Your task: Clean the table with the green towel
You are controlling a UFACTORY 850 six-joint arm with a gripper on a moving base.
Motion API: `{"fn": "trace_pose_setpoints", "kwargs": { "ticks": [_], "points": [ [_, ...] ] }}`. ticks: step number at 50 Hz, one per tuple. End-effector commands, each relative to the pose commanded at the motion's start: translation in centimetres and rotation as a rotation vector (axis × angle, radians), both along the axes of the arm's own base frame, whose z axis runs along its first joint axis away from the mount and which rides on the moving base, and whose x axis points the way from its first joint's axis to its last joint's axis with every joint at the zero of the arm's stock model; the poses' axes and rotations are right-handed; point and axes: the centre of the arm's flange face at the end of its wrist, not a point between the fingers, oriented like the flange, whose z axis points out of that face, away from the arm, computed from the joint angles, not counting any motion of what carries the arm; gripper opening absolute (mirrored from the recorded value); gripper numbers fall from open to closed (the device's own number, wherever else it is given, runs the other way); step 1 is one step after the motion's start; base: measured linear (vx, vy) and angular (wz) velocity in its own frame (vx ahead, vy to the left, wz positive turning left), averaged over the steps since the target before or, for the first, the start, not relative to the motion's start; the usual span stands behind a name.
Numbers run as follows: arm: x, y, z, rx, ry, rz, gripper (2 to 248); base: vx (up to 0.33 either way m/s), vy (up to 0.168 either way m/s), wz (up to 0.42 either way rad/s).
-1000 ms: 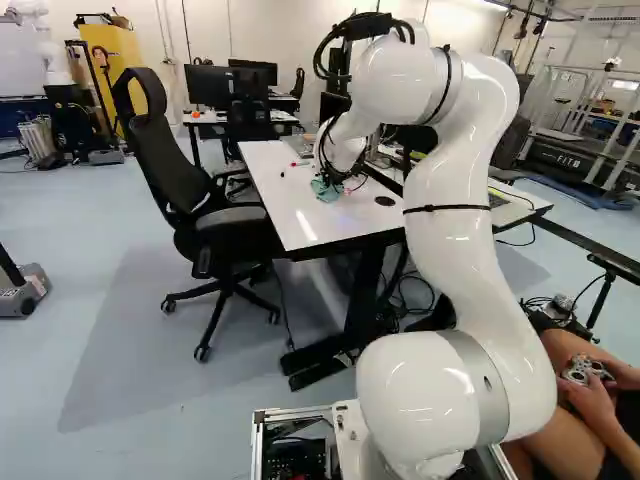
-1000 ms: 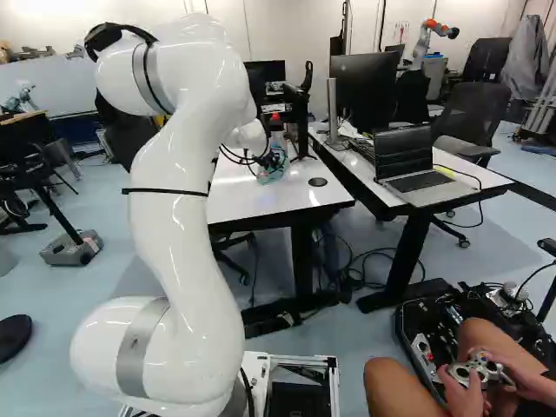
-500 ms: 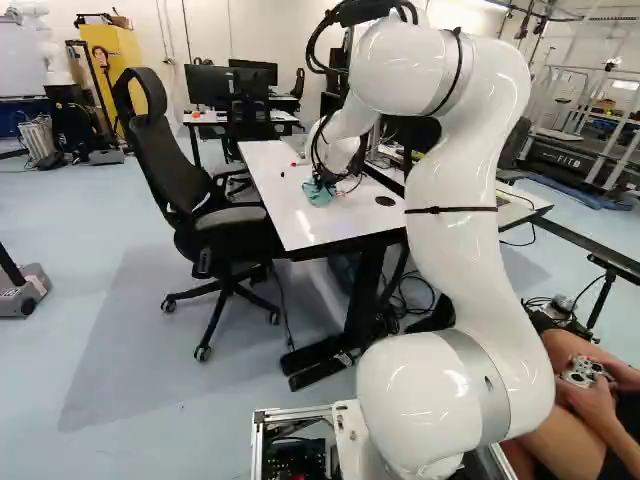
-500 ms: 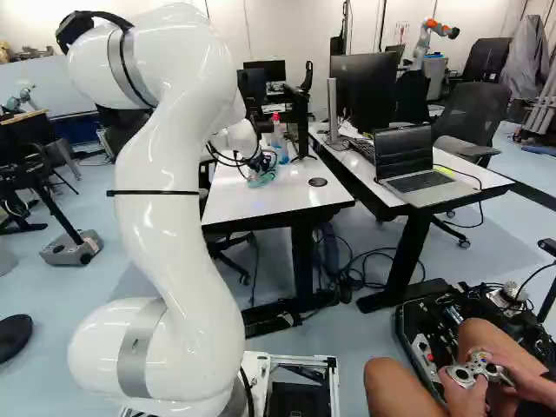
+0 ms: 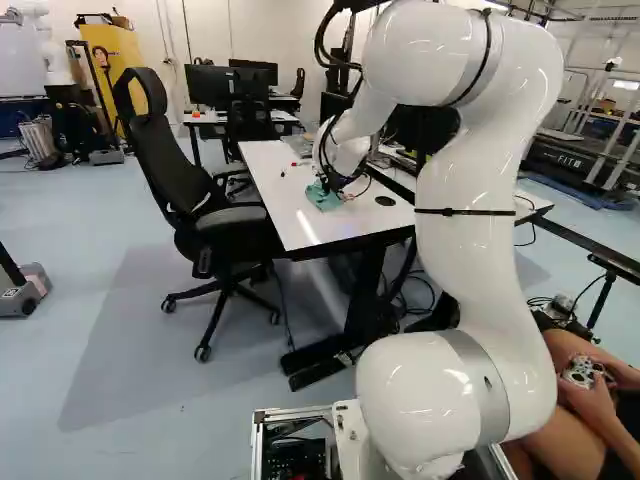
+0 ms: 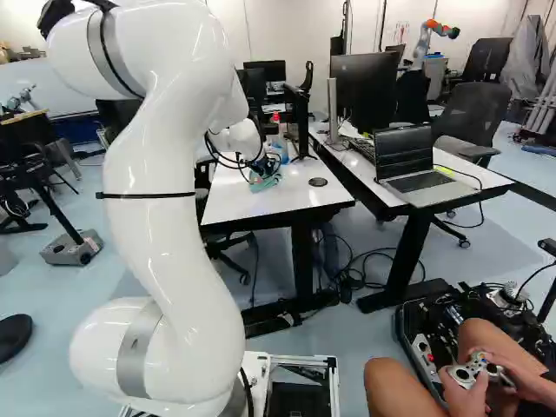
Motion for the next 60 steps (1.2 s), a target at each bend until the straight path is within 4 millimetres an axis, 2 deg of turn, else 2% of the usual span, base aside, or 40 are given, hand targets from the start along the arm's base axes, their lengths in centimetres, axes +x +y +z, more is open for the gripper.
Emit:
{"fn": "trace_pose_setpoints", "kwargs": {
  "ticks": [22, 34, 48, 60],
  "points": [
    [0.2, -3.6, 0.0, 0.0, -0.003, -0.058, 41, 0.0, 0.0, 0.0],
    [1.6, -5.4, -0.2, -0.001, -0.014, -0.084, 41, 0.0, 0.0, 0.0],
    [4.1, -5.4, -0.5, -0.002, -0.034, -0.08, 41, 0.0, 0.0, 0.0],
    [5.5, -4.0, -0.6, -0.002, -0.045, -0.058, 41, 0.0, 0.0, 0.0]
  ]
}}
